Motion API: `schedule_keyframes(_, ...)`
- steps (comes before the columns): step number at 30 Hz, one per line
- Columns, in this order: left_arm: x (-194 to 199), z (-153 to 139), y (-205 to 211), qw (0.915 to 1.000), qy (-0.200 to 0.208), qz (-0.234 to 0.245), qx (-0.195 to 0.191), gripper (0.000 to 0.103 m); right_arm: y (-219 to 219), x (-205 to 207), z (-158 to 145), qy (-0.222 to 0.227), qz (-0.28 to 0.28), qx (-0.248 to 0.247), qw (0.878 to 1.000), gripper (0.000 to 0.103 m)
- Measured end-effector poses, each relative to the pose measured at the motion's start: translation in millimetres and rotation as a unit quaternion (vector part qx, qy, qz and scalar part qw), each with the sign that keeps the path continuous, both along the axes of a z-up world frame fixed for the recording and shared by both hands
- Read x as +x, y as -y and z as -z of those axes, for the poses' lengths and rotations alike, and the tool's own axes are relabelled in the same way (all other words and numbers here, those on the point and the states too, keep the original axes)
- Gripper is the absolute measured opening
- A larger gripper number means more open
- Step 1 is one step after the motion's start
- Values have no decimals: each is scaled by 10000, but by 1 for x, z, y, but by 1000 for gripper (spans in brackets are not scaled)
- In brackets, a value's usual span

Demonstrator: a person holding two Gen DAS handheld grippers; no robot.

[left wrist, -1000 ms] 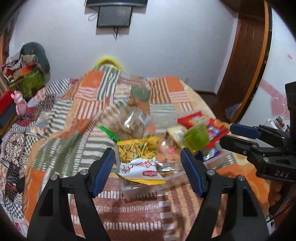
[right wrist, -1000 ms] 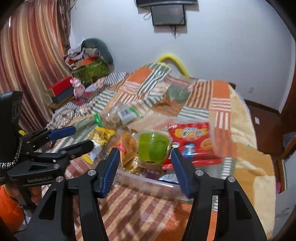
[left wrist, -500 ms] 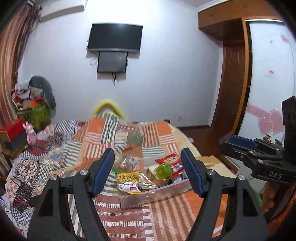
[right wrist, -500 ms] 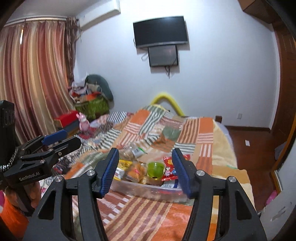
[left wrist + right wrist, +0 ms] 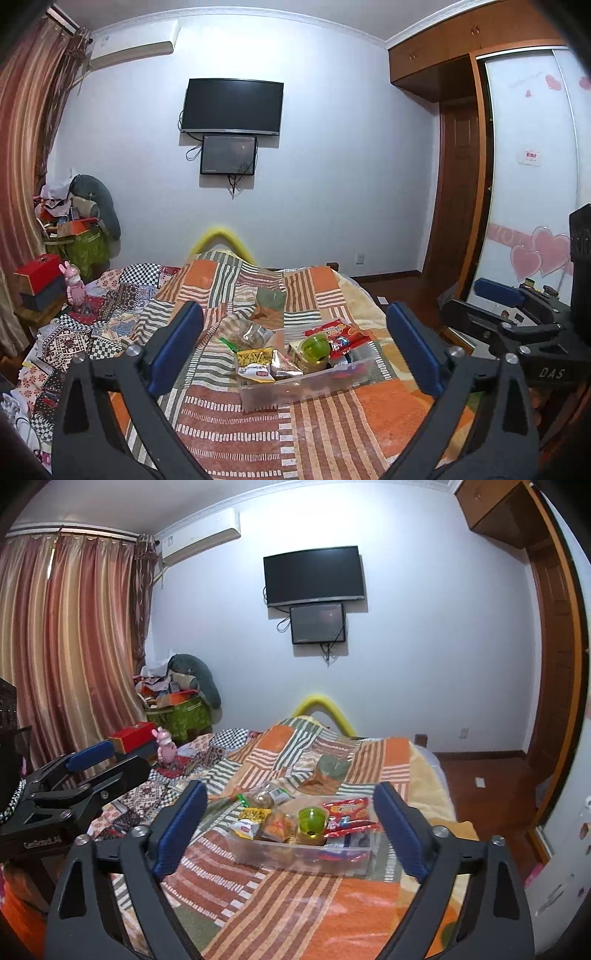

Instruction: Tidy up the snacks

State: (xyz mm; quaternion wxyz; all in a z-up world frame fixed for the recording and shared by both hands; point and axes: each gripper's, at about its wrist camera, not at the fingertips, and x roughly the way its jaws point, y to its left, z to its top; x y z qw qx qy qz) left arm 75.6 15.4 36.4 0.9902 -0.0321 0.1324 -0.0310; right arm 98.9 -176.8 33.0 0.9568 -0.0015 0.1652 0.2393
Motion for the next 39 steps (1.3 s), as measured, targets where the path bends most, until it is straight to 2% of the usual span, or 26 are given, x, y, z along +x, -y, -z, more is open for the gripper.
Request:
schedule_keyframes(1,-2,0,0,10000,21,-17,4,102,0,-2,-1,50,56,20,10000,103)
schedule_keyframes(14,-14,0,3,10000,54,-4,62,103,5,-12,0,128,158,6,9998,103)
schedule_keyframes(39,-9,1,8,10000,29,45,65,103,10,-16,1,158,252,17,9996,103)
